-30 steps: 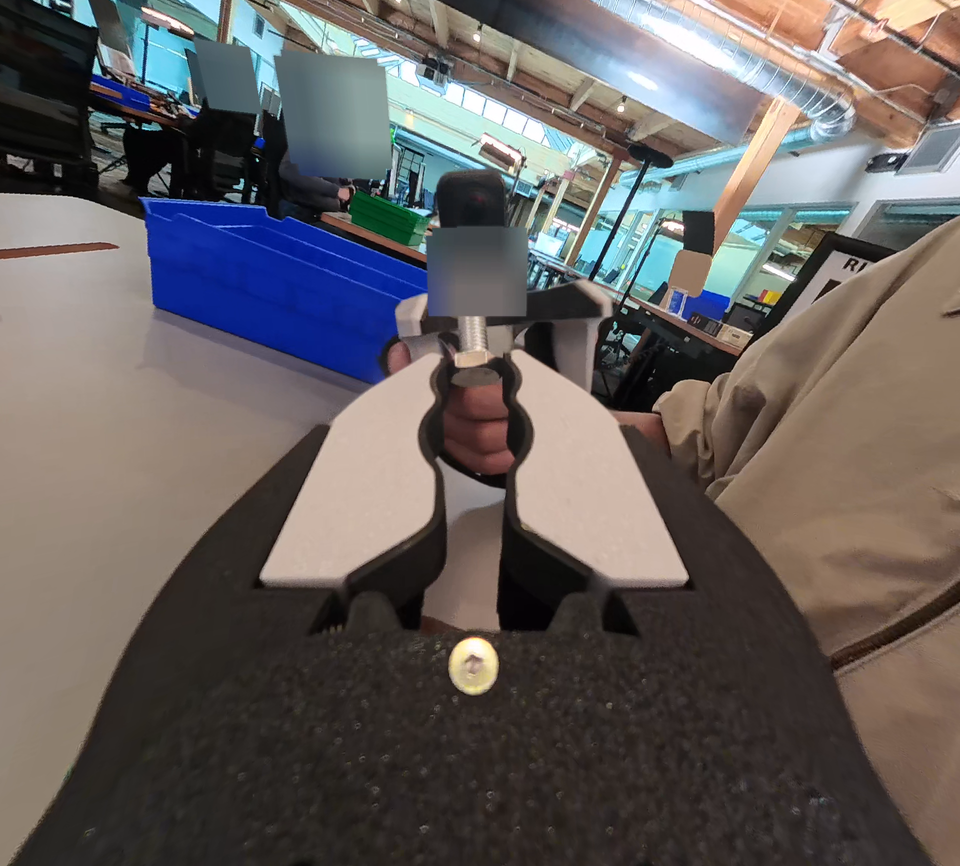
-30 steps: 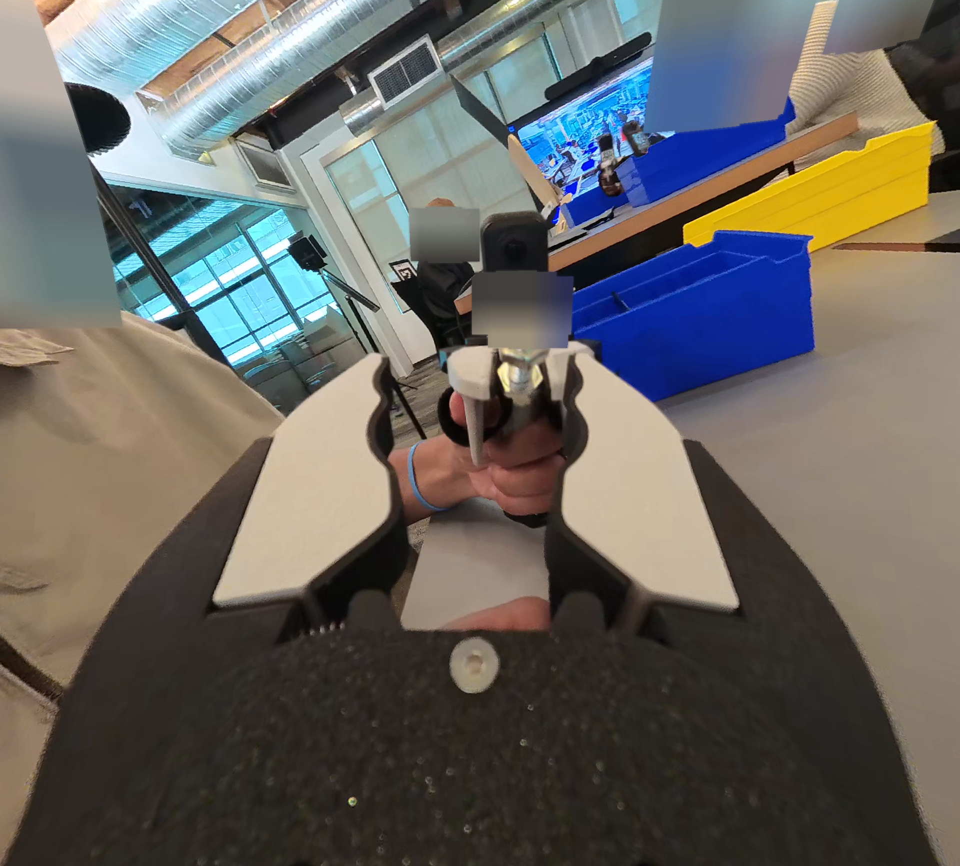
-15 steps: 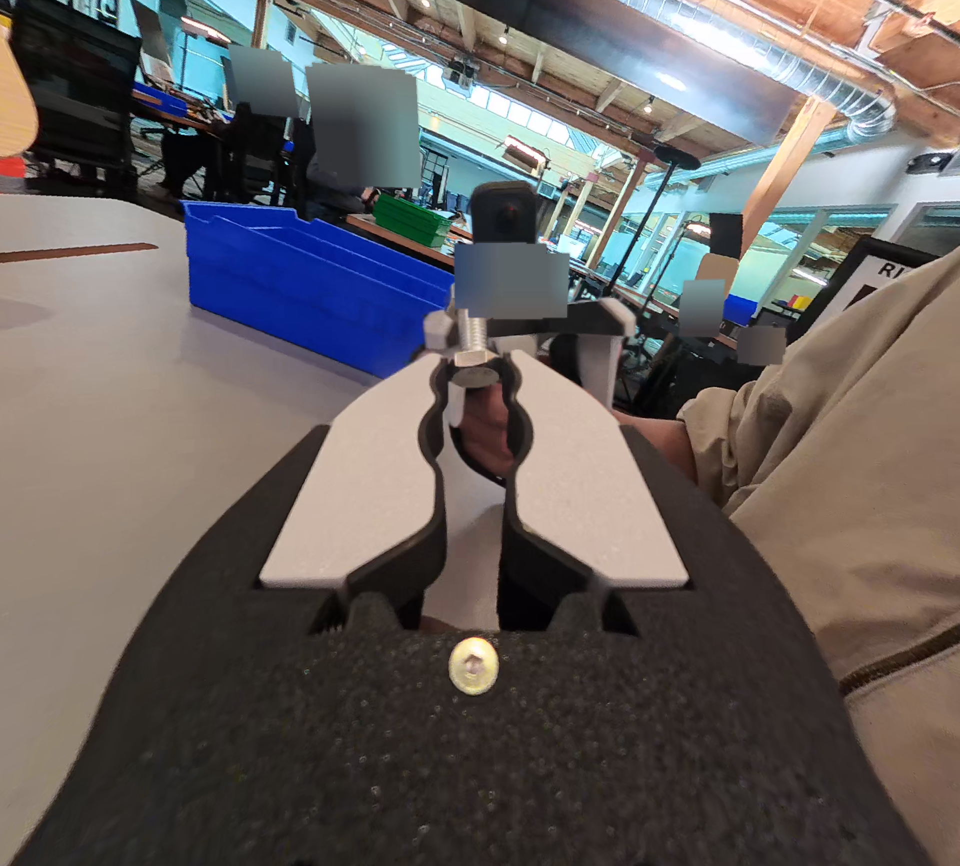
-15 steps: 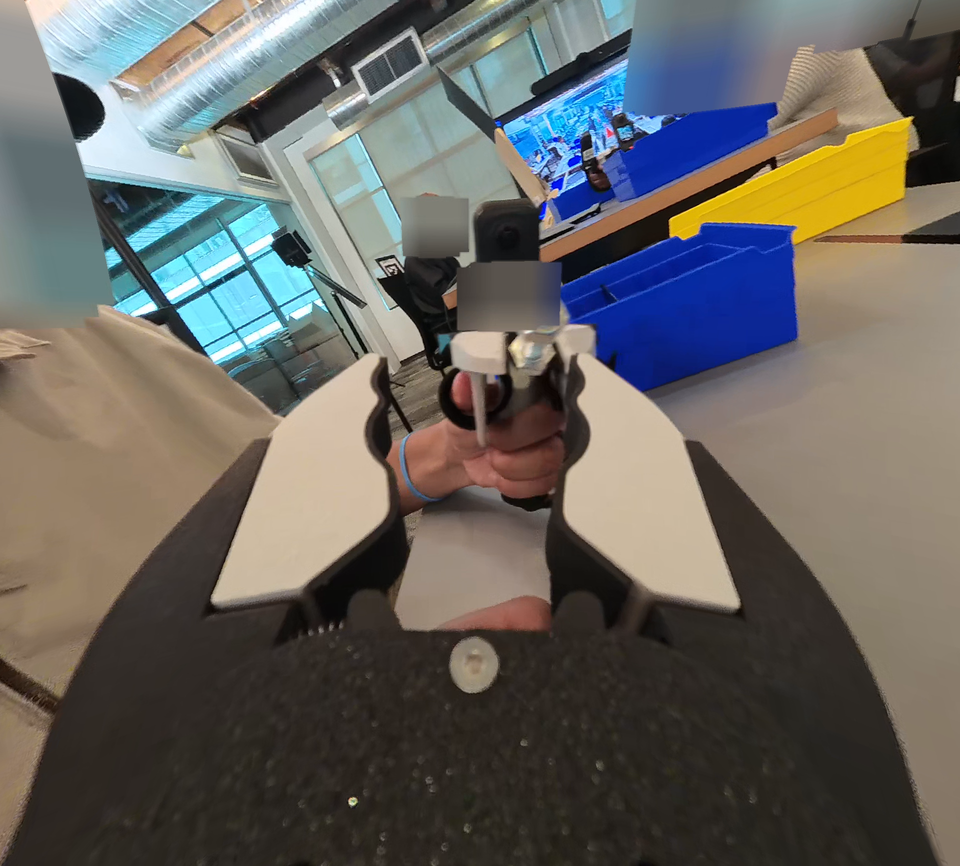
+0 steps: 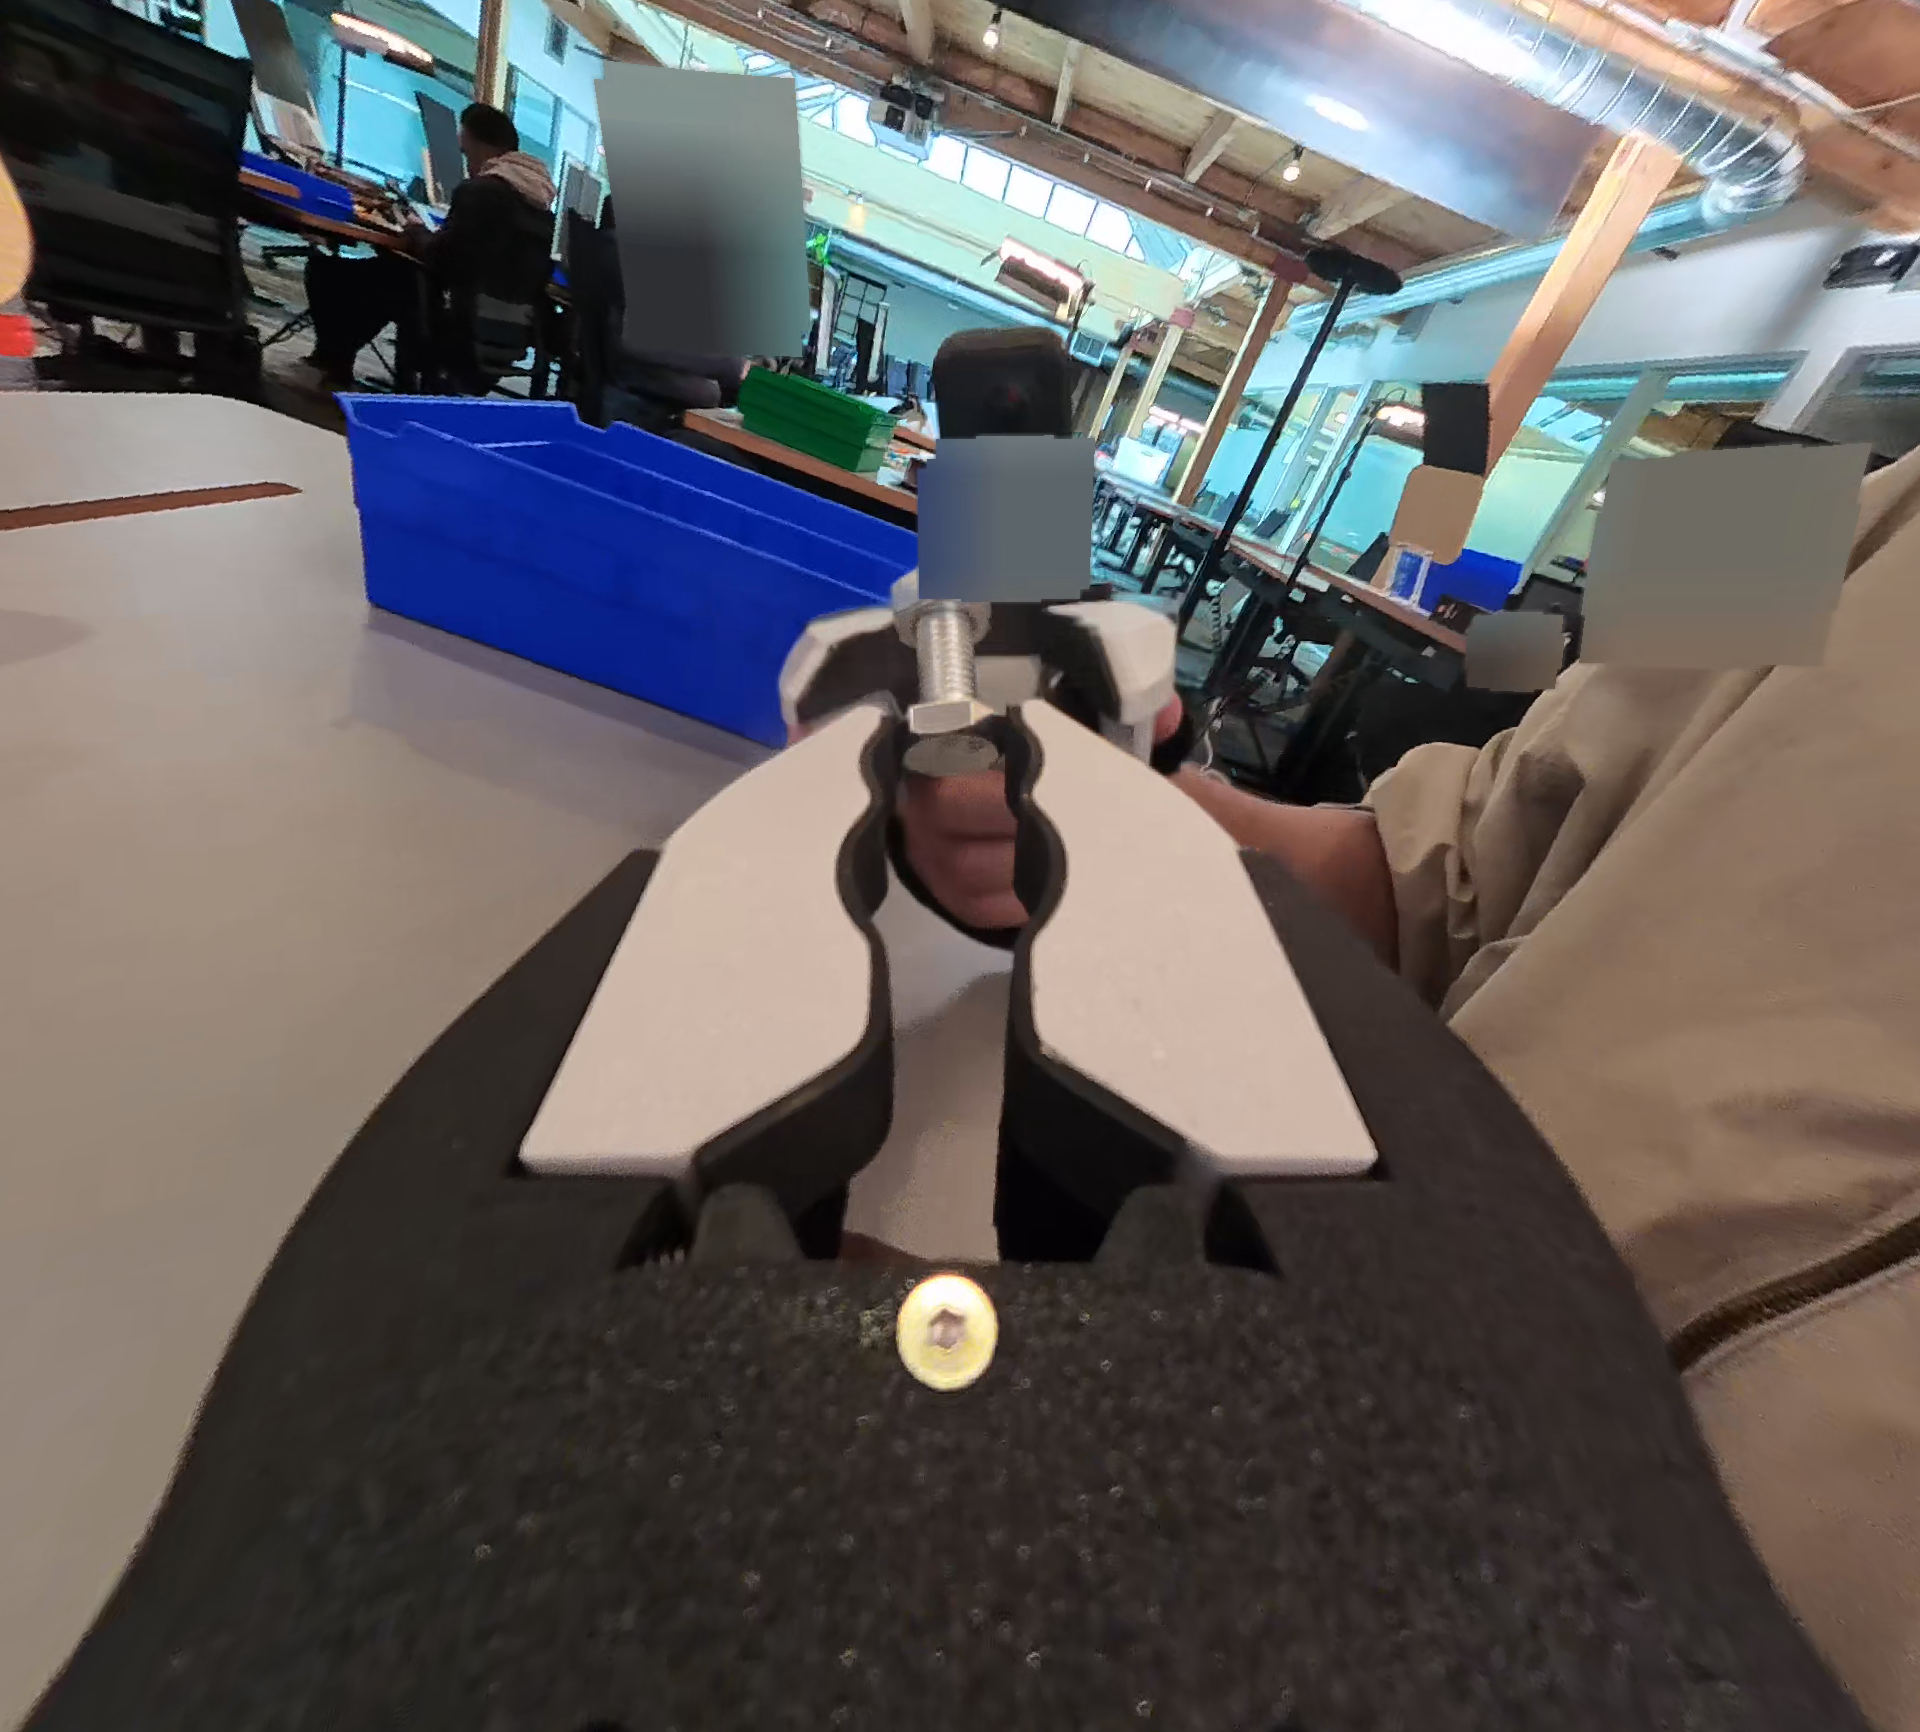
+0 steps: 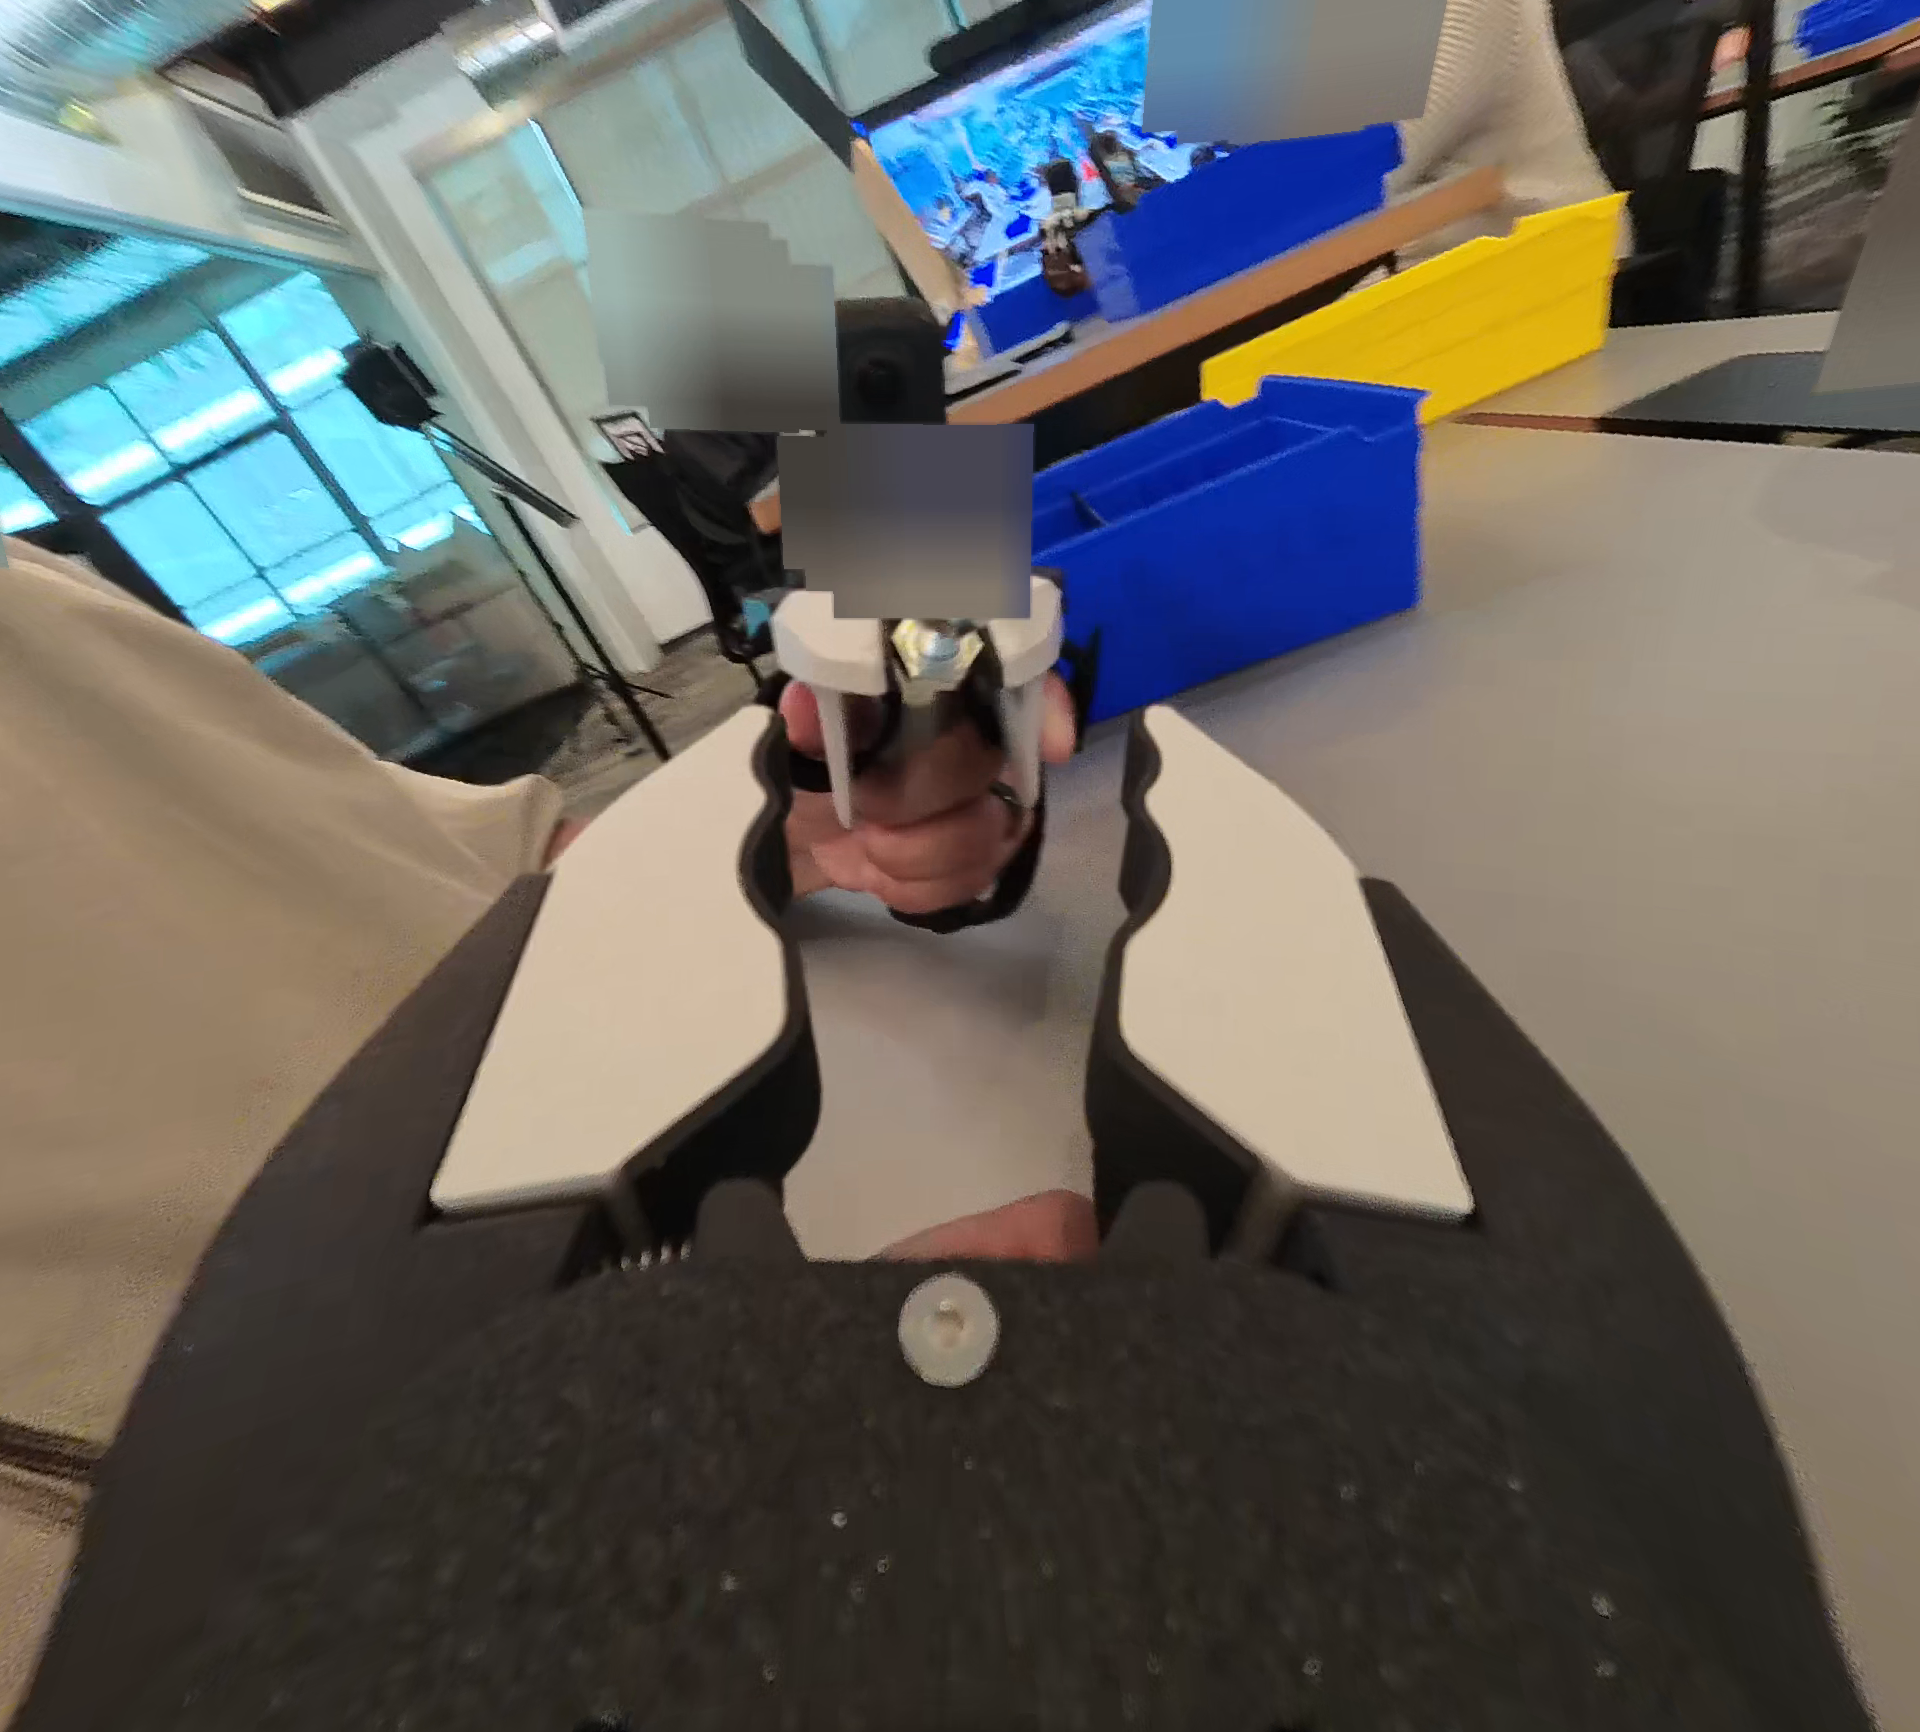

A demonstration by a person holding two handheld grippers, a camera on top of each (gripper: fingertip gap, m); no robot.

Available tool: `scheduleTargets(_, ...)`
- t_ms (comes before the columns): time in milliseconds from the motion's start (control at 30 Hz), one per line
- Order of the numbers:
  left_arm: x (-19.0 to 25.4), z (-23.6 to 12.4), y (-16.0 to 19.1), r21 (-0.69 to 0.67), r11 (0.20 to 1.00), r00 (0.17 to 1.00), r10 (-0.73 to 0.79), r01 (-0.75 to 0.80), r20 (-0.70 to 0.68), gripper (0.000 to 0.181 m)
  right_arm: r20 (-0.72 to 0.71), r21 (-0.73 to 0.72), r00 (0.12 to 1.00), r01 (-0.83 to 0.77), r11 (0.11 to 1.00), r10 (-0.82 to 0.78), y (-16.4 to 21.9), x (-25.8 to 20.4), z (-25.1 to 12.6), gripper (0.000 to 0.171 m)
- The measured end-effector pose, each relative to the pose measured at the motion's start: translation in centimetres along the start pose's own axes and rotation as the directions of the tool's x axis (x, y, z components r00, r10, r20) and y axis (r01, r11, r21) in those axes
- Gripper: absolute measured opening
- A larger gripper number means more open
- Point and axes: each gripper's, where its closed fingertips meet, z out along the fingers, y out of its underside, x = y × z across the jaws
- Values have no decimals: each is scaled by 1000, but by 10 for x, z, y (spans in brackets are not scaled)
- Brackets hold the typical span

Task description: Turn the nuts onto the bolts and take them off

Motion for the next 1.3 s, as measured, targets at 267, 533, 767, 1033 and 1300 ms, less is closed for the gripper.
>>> scheduleTargets(267, 6, 9, 30, -195, 975, 994, 107, -108, -15, 19, -87, -246, 978, 164, 955, -190, 6, 10, -13, 49)
scheduleTargets(533, 6, 12, 42, -251, 956, 988, 152, -150, -12, 19, 83, -503, 945, 313, 805, -316, 41, 0, -10, 23)
scheduleTargets(767, 9, 13, 42, -248, 954, 985, 170, -169, -21, 19, 59, -398, 948, 309, 864, -312, 40, 1, -10, 19)
scheduleTargets(1033, 6, 15, 47, -274, 942, 981, 196, -191, -11, 19, 70, -285, 964, 267, 920, -258, 22, -3, -18, 18)
scheduleTargets(1300, 8, 16, 46, -263, 947, 983, 183, -184, -27, 19, 66, -288, 968, 249, 925, -240, 29, 3, -20, 34)
